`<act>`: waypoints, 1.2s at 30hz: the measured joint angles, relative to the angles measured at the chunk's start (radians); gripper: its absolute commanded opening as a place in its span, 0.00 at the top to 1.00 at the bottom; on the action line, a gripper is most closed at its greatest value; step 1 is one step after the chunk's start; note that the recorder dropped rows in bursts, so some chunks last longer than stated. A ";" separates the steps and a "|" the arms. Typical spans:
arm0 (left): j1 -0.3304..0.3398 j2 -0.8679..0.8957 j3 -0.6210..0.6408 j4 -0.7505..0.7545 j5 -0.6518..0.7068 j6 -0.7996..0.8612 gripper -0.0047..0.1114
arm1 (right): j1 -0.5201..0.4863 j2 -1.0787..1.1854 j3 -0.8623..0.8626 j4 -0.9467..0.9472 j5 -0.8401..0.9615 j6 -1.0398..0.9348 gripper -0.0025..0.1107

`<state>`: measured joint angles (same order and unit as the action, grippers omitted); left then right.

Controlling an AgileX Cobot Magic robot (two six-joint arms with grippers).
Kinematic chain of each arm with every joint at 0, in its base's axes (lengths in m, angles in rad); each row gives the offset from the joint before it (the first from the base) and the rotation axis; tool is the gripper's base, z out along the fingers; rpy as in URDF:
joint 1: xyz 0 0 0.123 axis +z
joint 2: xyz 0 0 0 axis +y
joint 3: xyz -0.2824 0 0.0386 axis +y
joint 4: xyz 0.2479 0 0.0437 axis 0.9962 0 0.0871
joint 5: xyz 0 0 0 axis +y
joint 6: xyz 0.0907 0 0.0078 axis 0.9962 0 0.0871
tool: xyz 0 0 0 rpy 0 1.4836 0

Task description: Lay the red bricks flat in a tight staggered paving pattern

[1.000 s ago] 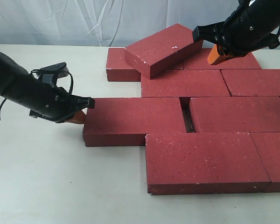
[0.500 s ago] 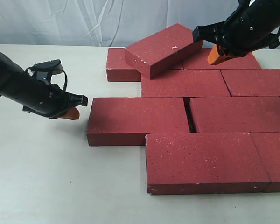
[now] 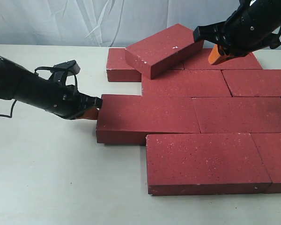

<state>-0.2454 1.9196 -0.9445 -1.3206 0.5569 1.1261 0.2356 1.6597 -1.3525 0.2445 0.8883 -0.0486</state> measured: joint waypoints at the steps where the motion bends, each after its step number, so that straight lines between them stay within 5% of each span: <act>1: 0.000 0.000 0.000 0.000 0.000 0.006 0.96 | 0.000 0.000 0.000 0.000 0.000 0.000 0.98; 16: 0.083 0.000 0.000 0.176 -0.017 -0.179 0.96 | 0.000 0.000 0.000 0.000 0.000 0.000 0.98; 36: 0.090 0.000 -0.002 0.062 0.104 -0.207 0.96 | 0.000 0.000 0.000 0.000 -0.012 0.000 0.98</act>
<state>-0.1550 1.9196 -0.9463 -1.2584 0.6606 0.9193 0.2356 1.6597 -1.3525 0.2445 0.8761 -0.0486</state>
